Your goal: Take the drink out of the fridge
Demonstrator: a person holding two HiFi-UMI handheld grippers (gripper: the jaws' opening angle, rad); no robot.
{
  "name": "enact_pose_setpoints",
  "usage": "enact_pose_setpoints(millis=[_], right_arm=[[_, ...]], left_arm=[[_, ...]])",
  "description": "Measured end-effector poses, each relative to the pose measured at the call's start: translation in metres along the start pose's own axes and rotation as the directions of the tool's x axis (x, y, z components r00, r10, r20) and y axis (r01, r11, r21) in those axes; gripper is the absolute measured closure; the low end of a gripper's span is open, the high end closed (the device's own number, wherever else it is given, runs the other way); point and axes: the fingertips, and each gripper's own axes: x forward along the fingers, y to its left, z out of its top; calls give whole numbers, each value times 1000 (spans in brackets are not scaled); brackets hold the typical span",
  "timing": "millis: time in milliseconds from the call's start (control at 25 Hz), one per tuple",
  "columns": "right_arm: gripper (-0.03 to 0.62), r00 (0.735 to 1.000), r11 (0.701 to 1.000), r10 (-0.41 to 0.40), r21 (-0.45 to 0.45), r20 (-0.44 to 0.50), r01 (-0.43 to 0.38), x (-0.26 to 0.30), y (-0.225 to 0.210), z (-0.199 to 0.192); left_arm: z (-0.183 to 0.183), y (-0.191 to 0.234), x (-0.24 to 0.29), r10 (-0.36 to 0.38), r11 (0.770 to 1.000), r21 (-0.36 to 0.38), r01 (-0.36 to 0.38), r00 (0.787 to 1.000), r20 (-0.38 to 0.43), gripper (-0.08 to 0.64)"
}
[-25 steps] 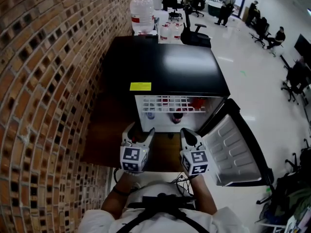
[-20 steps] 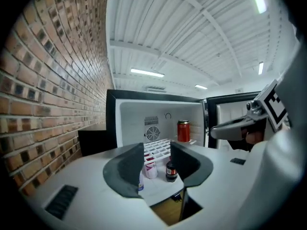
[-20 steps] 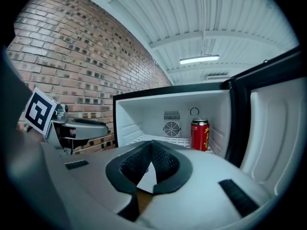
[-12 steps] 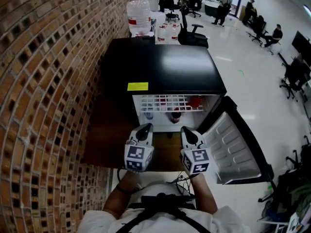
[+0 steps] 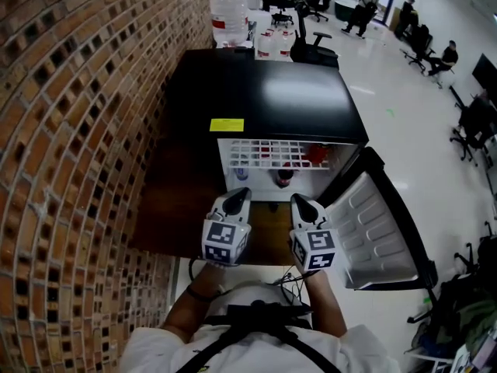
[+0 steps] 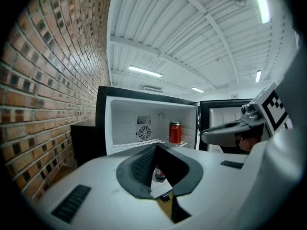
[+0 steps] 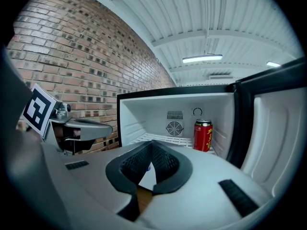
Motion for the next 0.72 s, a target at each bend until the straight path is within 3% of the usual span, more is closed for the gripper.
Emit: enact_pose_setpoints(millis=[720], right_arm=[[586, 1000, 1000, -8, -15, 1, 9, 1, -2, 4]], left_arm=[[-1, -1, 3, -23, 1000, -3, 23, 1000, -2, 558]])
